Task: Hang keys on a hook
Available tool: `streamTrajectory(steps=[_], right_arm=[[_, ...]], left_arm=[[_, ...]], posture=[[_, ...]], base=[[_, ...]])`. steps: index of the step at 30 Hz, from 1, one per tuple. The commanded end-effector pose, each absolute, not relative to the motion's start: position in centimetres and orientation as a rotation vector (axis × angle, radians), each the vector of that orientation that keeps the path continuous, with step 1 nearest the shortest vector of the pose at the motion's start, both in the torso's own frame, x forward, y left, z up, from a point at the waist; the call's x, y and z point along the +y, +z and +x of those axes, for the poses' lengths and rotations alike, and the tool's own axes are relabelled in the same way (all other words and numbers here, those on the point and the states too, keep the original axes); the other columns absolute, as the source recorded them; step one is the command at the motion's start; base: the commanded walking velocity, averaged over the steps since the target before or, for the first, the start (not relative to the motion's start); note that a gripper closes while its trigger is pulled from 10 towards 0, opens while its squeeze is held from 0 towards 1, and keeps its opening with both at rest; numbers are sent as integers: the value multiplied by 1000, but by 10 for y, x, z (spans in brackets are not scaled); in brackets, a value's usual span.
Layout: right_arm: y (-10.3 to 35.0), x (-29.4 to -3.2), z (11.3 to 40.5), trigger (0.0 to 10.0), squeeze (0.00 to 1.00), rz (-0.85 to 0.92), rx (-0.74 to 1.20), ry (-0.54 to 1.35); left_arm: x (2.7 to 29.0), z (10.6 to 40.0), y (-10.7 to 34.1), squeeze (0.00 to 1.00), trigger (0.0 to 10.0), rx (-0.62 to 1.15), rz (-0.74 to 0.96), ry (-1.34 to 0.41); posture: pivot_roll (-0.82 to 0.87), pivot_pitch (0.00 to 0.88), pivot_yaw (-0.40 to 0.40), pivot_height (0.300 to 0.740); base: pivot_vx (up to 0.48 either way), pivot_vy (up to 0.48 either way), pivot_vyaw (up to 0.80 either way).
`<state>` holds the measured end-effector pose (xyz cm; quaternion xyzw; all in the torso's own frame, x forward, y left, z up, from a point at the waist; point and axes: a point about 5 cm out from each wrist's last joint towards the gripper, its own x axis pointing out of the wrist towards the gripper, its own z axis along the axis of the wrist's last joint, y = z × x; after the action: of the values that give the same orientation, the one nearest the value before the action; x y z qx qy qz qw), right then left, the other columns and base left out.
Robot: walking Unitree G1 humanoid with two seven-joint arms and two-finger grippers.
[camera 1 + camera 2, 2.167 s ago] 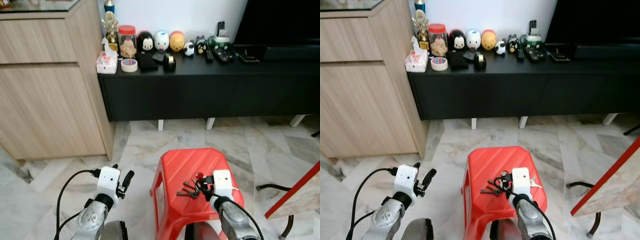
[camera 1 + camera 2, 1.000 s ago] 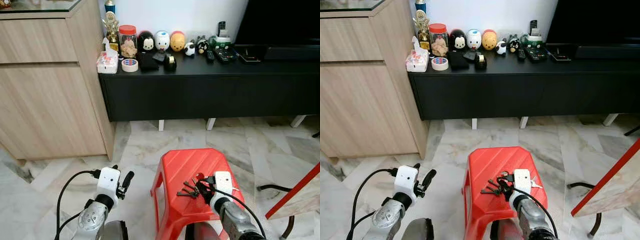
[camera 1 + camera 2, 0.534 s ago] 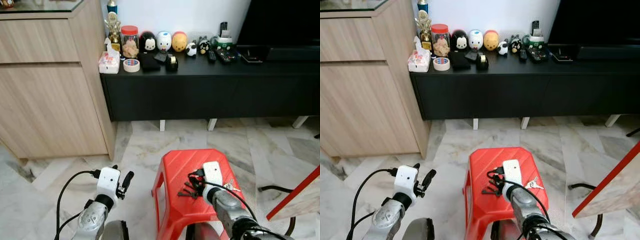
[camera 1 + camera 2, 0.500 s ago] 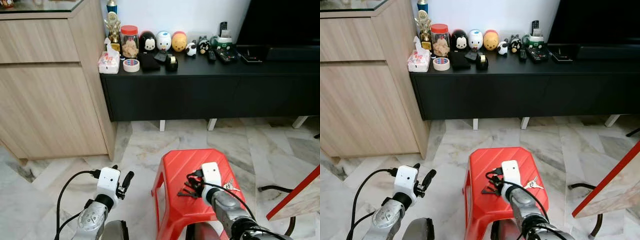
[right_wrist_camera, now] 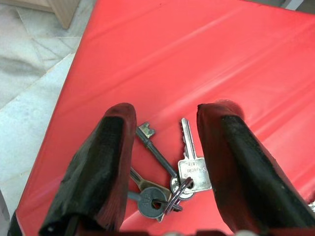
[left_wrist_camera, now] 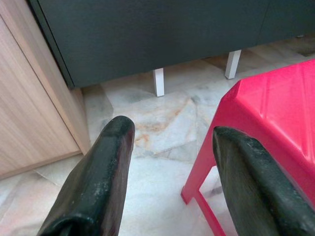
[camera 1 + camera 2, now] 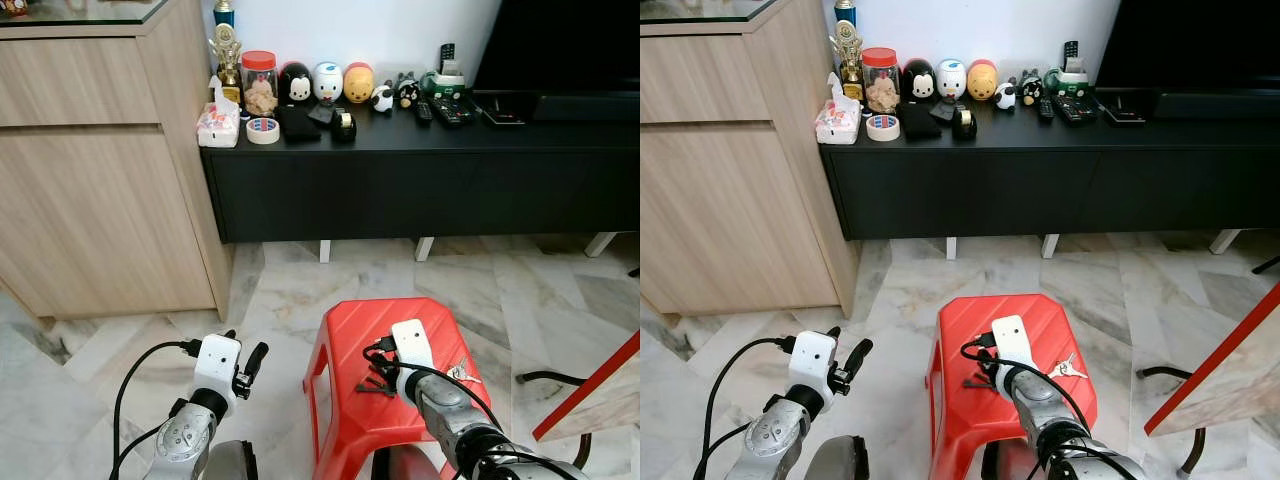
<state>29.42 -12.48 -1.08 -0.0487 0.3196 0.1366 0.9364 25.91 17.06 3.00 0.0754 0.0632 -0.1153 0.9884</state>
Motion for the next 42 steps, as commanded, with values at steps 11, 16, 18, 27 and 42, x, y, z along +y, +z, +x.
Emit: streamTrajectory(steps=[11, 16, 18, 27, 42], right_arm=[[-14, -128, 290, 10000, 0, -104, 624, 246], [-14, -130, 289, 10000, 0, -96, 613, 228], [-15, -131, 288, 10000, 0, -93, 612, 227], [-16, -128, 288, 10000, 0, -111, 649, 269], [-21, -131, 284, 10000, 0, -140, 690, 248]], left_arm=[[170, 258, 29, 0, 10000, 128, 148, -231], [170, 258, 29, 0, 10000, 128, 148, -231], [170, 258, 29, 0, 10000, 128, 149, -232], [170, 260, 29, 0, 10000, 126, 149, -234], [170, 259, 29, 0, 10000, 127, 149, -232]], posture=[[82, 0, -75, 599], [82, 0, -75, 599], [82, 0, -75, 599], [82, 0, -73, 599], [82, 0, -75, 599]], base=[[0, 0, 0], [0, 0, 0], [0, 0, 0], [0, 0, 0], [0, 0, 0]])
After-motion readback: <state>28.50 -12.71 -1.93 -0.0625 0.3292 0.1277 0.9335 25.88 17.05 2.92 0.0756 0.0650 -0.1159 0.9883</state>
